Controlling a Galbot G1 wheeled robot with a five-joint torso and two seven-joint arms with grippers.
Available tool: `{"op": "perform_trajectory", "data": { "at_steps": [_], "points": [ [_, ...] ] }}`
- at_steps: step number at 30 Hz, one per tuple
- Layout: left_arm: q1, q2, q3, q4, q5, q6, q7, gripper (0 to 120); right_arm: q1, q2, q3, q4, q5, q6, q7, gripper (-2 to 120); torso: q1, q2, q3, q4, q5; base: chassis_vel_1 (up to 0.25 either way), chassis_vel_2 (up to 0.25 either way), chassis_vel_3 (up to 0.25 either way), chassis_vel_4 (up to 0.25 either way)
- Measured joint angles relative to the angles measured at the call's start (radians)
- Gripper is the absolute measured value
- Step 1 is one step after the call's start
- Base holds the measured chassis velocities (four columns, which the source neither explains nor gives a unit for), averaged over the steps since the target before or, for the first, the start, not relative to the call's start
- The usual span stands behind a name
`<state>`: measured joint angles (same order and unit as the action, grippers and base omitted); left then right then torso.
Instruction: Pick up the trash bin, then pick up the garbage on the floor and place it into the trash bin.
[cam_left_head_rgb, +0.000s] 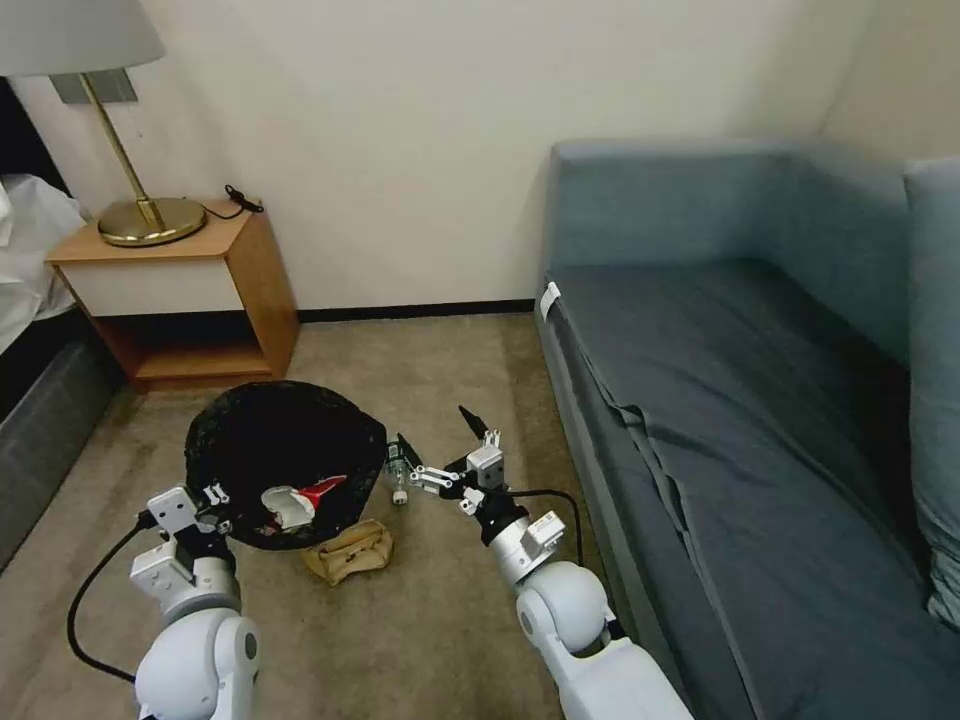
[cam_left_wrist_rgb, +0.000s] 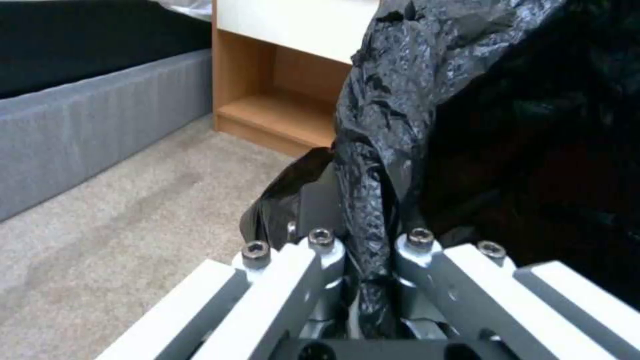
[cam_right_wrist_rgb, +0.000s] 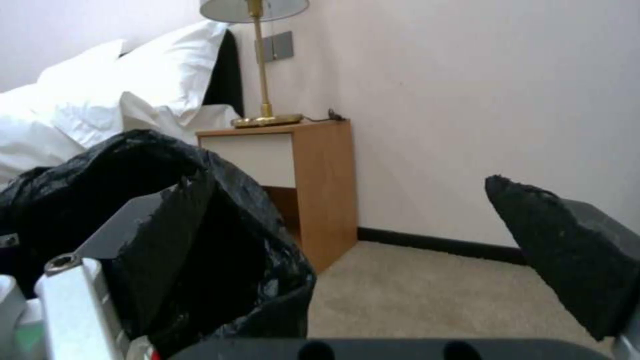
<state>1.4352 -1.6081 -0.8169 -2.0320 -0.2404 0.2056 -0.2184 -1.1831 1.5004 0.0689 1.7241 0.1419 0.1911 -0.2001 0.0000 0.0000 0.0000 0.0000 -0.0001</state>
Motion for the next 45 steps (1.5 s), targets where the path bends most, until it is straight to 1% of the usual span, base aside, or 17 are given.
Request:
{"op": "perform_trajectory", "data": {
  "at_steps": [10, 45],
  "points": [
    [0.003, 0.000, -0.007, -0.016, -0.006, 0.000, 0.001, 4, -0.005, -0.004, 0.001, 0.009, -0.001, 0.002, 0.001, 100, 0.000, 0.000, 0.000, 0.0000, 0.0001, -0.050, 0.048, 0.049, -0.065],
    [-0.006, 0.000, -0.009, -0.009, -0.003, 0.004, -0.001, 4, 0.003, 0.003, -0.008, -0.004, 0.000, 0.003, 0.003, 100, 0.000, 0.000, 0.000, 0.0000, 0.0001, -0.049, 0.051, 0.053, -0.052]
  ]
}}
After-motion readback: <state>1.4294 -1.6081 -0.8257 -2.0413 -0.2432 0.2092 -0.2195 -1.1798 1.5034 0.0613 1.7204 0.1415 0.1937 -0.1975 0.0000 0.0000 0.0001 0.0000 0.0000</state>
